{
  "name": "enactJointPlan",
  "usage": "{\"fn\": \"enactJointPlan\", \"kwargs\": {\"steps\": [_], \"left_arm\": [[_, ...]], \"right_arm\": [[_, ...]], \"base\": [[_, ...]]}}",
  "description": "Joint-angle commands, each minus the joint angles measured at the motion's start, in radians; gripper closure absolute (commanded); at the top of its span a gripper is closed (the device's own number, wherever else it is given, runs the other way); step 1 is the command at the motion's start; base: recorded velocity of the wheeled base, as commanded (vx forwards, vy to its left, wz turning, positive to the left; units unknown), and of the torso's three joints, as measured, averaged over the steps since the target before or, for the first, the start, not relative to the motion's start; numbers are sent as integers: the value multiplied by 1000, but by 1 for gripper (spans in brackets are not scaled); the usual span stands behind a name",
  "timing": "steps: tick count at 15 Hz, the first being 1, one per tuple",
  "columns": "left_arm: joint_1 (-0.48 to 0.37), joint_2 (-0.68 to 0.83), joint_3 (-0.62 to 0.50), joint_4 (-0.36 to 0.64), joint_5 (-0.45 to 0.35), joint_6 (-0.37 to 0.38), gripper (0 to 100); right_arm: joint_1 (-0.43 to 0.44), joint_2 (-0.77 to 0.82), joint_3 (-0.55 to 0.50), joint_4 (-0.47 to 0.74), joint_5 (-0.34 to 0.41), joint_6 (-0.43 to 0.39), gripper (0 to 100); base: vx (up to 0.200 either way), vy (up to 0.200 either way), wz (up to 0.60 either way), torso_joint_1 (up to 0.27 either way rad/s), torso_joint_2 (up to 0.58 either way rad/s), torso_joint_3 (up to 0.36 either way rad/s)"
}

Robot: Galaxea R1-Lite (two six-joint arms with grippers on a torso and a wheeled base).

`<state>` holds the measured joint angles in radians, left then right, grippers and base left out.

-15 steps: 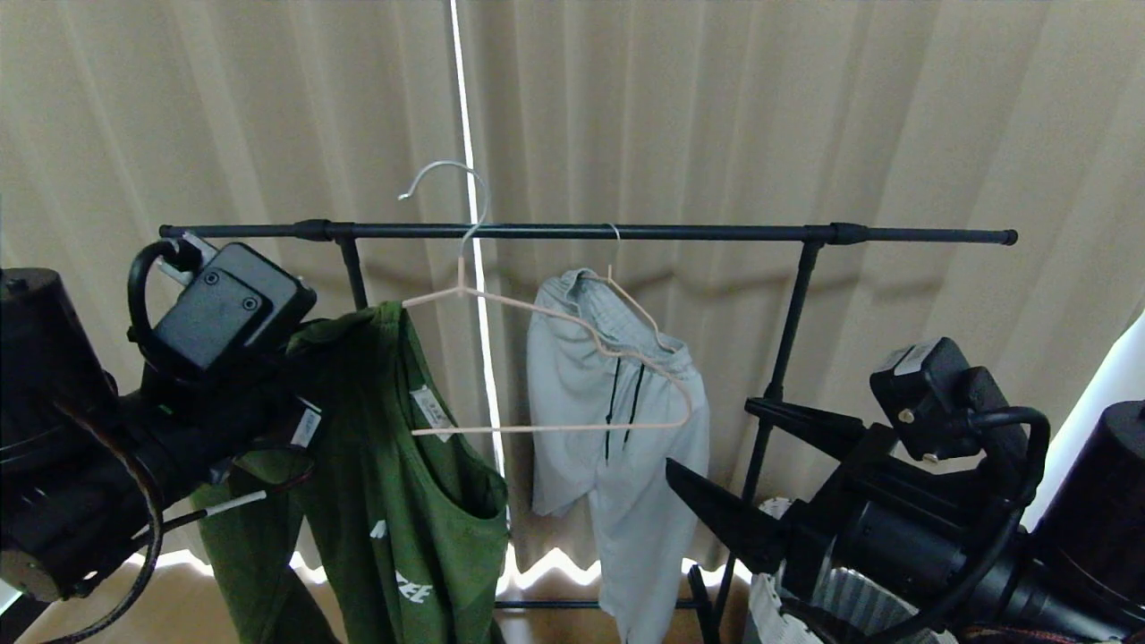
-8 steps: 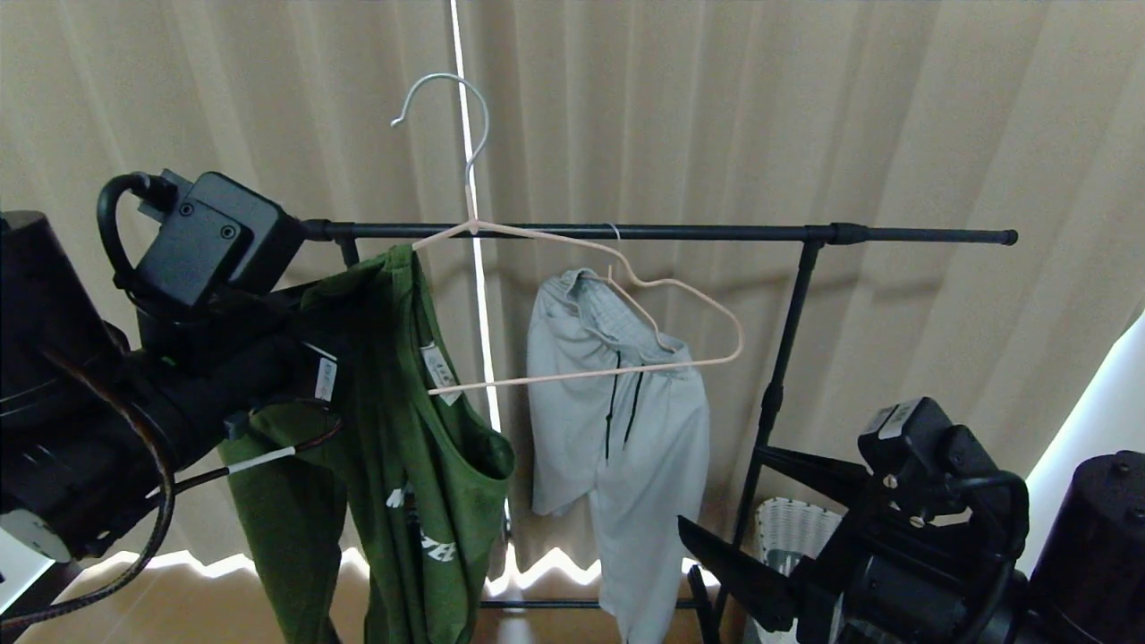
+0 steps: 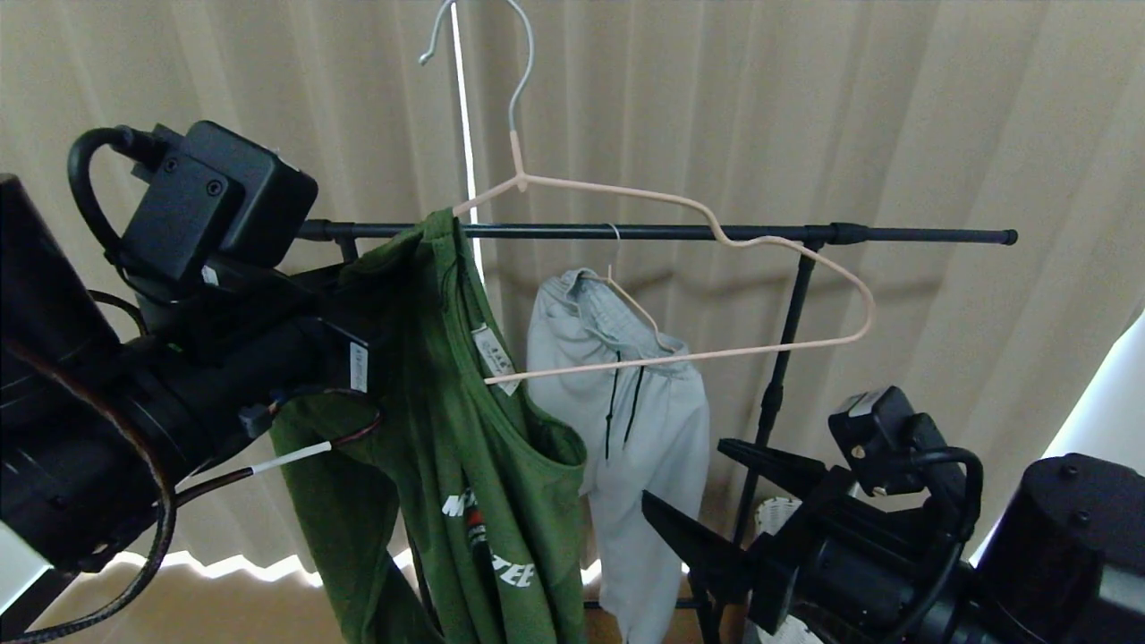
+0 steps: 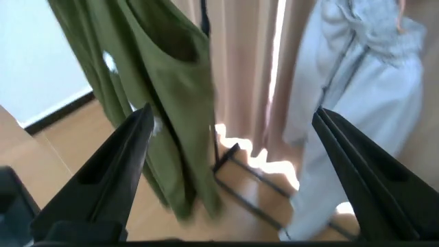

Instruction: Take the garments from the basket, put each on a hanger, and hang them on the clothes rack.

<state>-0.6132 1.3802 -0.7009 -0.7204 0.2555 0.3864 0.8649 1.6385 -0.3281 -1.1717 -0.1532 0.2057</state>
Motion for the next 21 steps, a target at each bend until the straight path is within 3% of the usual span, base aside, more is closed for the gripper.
{"fn": "enactJointPlan", "kwargs": {"steps": [1,3,9,16,17,21], "left_arm": [[-25,-24,3,1,1,-1,100],[-48,-41,6,3,1,-3,100],[-125,-58,6,3,1,-3,100],[-126,-59,-5,1,1,-4,100],[-126,-59,-6,1,1,-4,100],[-103,-70,-6,1,1,-3,100]], "right_arm": [[2,170,-3,-166,-5,-5,0],[2,231,-22,-244,-6,-11,0],[2,262,-80,-241,-3,-12,0],[42,268,-52,-241,-5,-14,0],[43,268,-51,-243,-5,-14,100],[43,208,18,-241,-6,-42,100]], "base": [[0,0,0,0,0,0],[0,0,0,0,0,0],[0,0,0,0,0,0],[0,0,0,0,0,0],[0,0,0,0,0,0],[0,0,0,0,0,0]]}}
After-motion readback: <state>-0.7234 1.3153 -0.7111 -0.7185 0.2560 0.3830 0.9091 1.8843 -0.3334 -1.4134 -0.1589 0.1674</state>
